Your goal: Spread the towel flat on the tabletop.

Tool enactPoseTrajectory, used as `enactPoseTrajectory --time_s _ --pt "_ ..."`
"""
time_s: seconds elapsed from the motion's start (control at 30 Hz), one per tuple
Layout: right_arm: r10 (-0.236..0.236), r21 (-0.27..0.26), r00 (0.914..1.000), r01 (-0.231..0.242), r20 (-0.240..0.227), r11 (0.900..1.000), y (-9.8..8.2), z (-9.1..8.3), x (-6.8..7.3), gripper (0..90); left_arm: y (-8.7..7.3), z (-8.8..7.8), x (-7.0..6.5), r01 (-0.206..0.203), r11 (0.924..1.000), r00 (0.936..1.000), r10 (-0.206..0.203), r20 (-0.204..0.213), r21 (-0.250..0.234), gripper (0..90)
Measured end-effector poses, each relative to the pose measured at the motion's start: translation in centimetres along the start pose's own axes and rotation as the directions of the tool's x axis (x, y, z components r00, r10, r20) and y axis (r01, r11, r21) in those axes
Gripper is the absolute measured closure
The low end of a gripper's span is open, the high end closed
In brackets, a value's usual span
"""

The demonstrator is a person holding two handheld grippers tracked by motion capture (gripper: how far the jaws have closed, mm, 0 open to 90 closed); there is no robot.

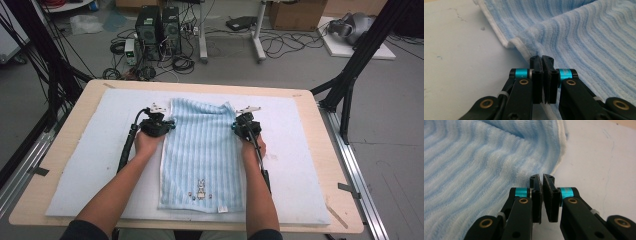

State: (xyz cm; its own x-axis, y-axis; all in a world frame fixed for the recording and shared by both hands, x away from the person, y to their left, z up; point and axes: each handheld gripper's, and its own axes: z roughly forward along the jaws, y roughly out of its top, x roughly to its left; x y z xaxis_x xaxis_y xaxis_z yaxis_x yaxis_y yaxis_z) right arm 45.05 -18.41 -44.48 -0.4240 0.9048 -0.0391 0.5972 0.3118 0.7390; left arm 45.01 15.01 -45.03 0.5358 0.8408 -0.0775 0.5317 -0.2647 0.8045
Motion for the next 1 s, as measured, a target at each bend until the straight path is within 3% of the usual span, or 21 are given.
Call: enactPoseTrajectory --time_s 0.1,0.2,0.27,0.3,0.37,0.43,0.53,0.6,0.63,0.67,0.7,0.77,0.83,0.9,0.93,1.0 --pt "0.015 -0.008 0.9999 -0.015 -0.006 1.000 0.0 -0.2 0.2 79.5 -0.3 -0.7 0.0 0.053 0.9983 0.9986 -0.053 0.004 -0.026 59.2" --pt "-0.009 -0.044 0.9990 0.007 -0.044 0.999 0.0 -1.5 0.5 67.7 -0.9 -1.8 -0.1 0.047 0.9987 0.9984 -0.046 0.032 -0.018 51.5" --pt "0.015 -0.073 0.9905 -0.026 -0.137 0.997 -0.1 -2.3 0.4 60.6 -1.6 -2.7 -0.2 0.054 0.9984 0.9979 -0.054 0.036 -0.017 48.3" --pt "0.005 -0.086 0.9865 -0.019 -0.164 0.996 -0.2 -2.8 0.5 60.0 -2.0 -3.1 -0.2 0.059 0.9982 0.9975 -0.059 0.040 -0.013 48.1" --pt "-0.036 -0.114 0.9836 0.016 -0.177 0.993 -0.5 -3.9 0.6 58.7 -2.7 -3.9 -0.4 0.069 0.9975 0.9962 -0.068 0.056 -0.018 48.1" --pt "-0.041 -0.111 0.9826 0.021 -0.181 0.994 -0.9 -4.8 0.7 56.4 -3.0 -4.4 -0.6 0.054 0.9984 0.9955 -0.055 0.077 0.016 48.0" --pt "-0.026 -0.101 0.9781 0.005 -0.206 0.995 -1.8 -5.8 0.7 49.3 -3.7 -5.2 -1.4 0.028 0.9991 0.9922 -0.031 0.121 0.032 47.4" --pt "-0.004 -0.067 0.9706 -0.013 -0.240 0.998 -2.5 -6.2 0.8 44.6 -4.1 -5.5 -1.6 -0.008 0.9992 0.9924 0.003 0.123 0.039 47.3" --pt "0.012 -0.028 0.9660 -0.020 -0.258 0.999 -2.7 -6.2 0.9 44.5 -4.1 -5.5 -1.8 0.004 0.9993 0.9916 -0.008 0.129 0.037 47.6" --pt "0.034 0.008 0.9613 -0.033 -0.274 0.999 -2.9 -6.3 1.0 44.9 -4.2 -5.6 -1.9 -0.005 0.9993 0.9907 0.000 0.136 0.038 49.4" --pt "0.029 0.009 0.9619 -0.027 -0.272 1.000 -3.2 -6.4 1.2 47.4 -4.3 -5.6 -2.2 -0.031 0.9987 0.9917 0.026 0.126 0.041 53.7" --pt "0.004 -0.005 0.9734 -0.005 -0.229 1.000 -3.8 -6.5 1.7 52.8 -4.2 -5.7 -2.5 -0.060 0.9972 0.9944 0.056 0.089 0.044 63.9" --pt "0.012 0.032 0.9778 -0.005 -0.209 0.999 -4.2 -6.1 1.8 57.2 -4.2 -5.6 -2.3 -0.026 0.9984 0.9909 0.019 0.133 0.050 85.2" --pt "0.010 0.060 0.9782 0.002 -0.207 0.998 -4.6 -5.6 1.8 65.5 -4.1 -5.5 -2.4 -0.044 0.9979 0.9914 0.038 0.125 0.047 86.6" --pt "-0.003 0.048 0.9823 0.012 -0.187 0.999 -4.7 -5.6 1.9 74.6 -4.0 -5.4 -2.4 -0.048 0.9977 0.9917 0.042 0.122 0.048 86.9" --pt "-0.028 0.039 0.9802 0.036 -0.196 0.999 -4.6 -5.4 1.8 85.4 -3.7 -5.0 -2.1 -0.034 0.9983 0.9937 0.029 0.108 0.048 87.2"
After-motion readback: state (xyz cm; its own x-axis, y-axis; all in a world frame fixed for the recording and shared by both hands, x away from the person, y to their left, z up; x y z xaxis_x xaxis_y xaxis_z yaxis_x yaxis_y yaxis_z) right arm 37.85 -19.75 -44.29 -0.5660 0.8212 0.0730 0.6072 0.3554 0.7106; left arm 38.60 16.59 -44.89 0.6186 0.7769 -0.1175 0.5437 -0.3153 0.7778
